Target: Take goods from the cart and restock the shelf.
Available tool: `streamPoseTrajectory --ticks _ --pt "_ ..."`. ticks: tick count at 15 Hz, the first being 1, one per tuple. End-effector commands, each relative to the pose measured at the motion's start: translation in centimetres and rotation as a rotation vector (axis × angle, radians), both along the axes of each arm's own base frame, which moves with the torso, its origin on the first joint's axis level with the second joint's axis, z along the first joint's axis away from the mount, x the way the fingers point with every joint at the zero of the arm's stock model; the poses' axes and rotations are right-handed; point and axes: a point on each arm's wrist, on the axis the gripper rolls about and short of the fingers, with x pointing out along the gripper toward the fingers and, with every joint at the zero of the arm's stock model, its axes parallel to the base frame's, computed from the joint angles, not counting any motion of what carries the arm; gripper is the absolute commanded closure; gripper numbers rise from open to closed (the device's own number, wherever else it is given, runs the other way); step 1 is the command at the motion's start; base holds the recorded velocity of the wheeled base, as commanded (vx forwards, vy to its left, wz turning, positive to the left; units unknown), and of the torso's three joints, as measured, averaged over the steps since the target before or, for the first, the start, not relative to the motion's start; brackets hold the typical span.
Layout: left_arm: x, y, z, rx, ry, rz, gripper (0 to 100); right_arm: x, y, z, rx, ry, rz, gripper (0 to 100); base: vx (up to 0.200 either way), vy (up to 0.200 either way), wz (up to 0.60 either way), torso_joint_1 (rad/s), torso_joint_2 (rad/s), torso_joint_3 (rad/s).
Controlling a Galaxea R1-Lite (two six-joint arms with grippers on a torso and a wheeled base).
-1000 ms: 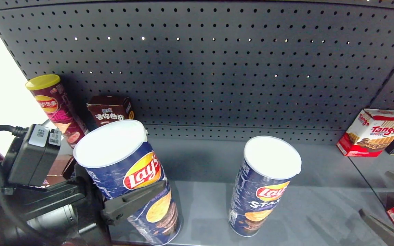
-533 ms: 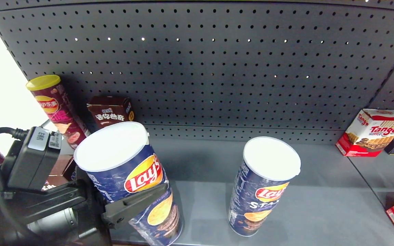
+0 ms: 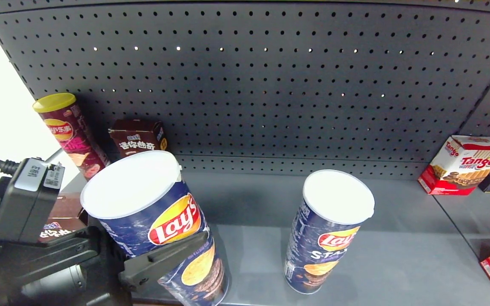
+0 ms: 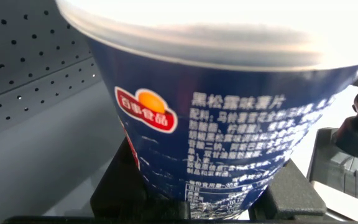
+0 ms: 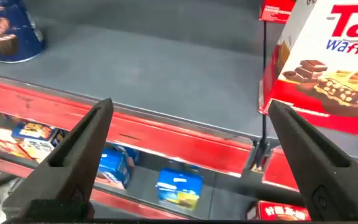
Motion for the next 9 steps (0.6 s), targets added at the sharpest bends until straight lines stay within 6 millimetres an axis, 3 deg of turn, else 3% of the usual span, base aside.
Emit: streamPoseTrajectory --ticks 1,5,9 --pt "-0.14 0.1 0.16 -0.006 -0.007 0.0 100 0.0 0.01 -0.04 0.021 0.005 0.005 0 0.0 0.0 0.0 0.0 0.0 0.0" --pt "-0.19 0.09 0.23 -0.009 -0.013 -0.003 100 0.04 -0.17 -0.2 0.05 0.026 -0.079 0 0.0 0.0 0.0 0.0 0.0 0.0" --pt "-0.29 0.16 0.32 -0.012 -0.015 -0.006 100 -0.03 0.0 -0.79 0.02 0.082 0.0 0 0.0 0.0 0.0 0.0 0.0 0.0"
